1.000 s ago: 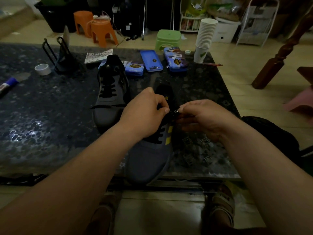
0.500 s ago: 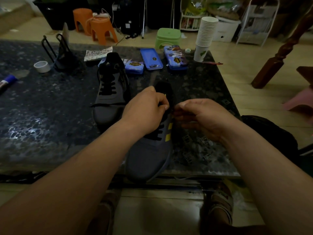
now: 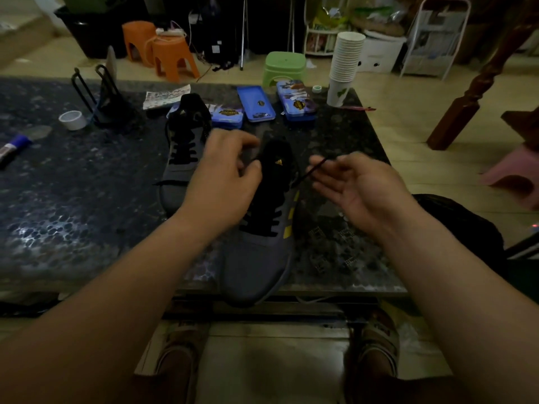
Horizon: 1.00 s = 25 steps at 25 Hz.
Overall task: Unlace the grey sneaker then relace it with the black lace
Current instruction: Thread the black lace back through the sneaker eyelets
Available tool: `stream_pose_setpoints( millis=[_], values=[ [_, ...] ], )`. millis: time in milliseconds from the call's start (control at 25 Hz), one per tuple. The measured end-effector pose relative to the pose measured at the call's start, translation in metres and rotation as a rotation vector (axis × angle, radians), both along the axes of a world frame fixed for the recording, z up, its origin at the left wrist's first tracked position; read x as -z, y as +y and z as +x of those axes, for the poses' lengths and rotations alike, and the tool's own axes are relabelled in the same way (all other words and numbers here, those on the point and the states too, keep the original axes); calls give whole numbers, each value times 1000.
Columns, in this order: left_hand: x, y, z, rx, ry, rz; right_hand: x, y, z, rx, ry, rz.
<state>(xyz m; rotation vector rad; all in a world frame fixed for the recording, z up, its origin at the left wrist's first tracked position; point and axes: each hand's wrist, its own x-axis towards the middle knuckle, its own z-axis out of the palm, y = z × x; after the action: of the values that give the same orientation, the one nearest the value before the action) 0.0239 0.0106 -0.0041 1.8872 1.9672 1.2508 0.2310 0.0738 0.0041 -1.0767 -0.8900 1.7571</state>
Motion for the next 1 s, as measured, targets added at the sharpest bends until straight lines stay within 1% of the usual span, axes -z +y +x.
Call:
stream_pose_setpoints(
  millis=[40,80,120,160,200,240,280,320,360,400,440,560,600,680,720,760,800,880,920,960,1000],
  values=[
    [1,-7,-5,-74,-16,-7,-4,1,5,60,192,-59],
    [3,-14,-9,-122,-18,-104,-8,2,10,128,325,-109],
    [10,-22,-12,-129,0,-281,-14,2,13,188,365,-152],
    [17,-31,-13,-94,36,-480,-17,0,16,214,257,-143],
    [24,-40,-12,-50,70,-629,-20,-5,19,169,-14,-54],
    [29,-45,-11,-17,85,-700,-16,-9,21,40,-397,102],
    [31,-48,-9,-8,80,-706,-11,-15,22,-129,-749,266],
    [30,-48,-7,-7,73,-693,-4,-20,21,-284,-974,394],
    [27,-48,-3,-1,73,-681,1,-23,21,-394,-1076,452],
    [23,-47,3,13,80,-682,4,-23,21,-430,-1091,461],
    [22,-47,8,25,92,-688,3,-22,22,-410,-1075,448],
    [21,-46,12,47,112,-719,-1,-13,35,-230,-978,364],
    [20,-45,10,55,119,-733,-1,-10,38,-196,-971,351],
    [20,-43,5,66,109,-748,1,-11,41,-215,-966,348],
    [21,-41,3,51,27,-718,2,-12,41,-246,-937,342],
    [21,-40,4,18,-122,-650,1,-14,40,-268,-897,336],
    [23,-35,5,-25,-333,-557,0,-15,38,-278,-869,331],
    [24,-19,6,-122,-834,-389,-2,-16,35,-255,-845,351],
    [22,-11,6,-155,-1060,-356,-2,-15,34,-237,-825,359],
    [20,-4,4,-171,-1231,-360,-2,-15,33,-229,-785,354],
    [18,2,1,-171,-1345,-373,-4,-13,31,-223,-722,330]
  ],
)
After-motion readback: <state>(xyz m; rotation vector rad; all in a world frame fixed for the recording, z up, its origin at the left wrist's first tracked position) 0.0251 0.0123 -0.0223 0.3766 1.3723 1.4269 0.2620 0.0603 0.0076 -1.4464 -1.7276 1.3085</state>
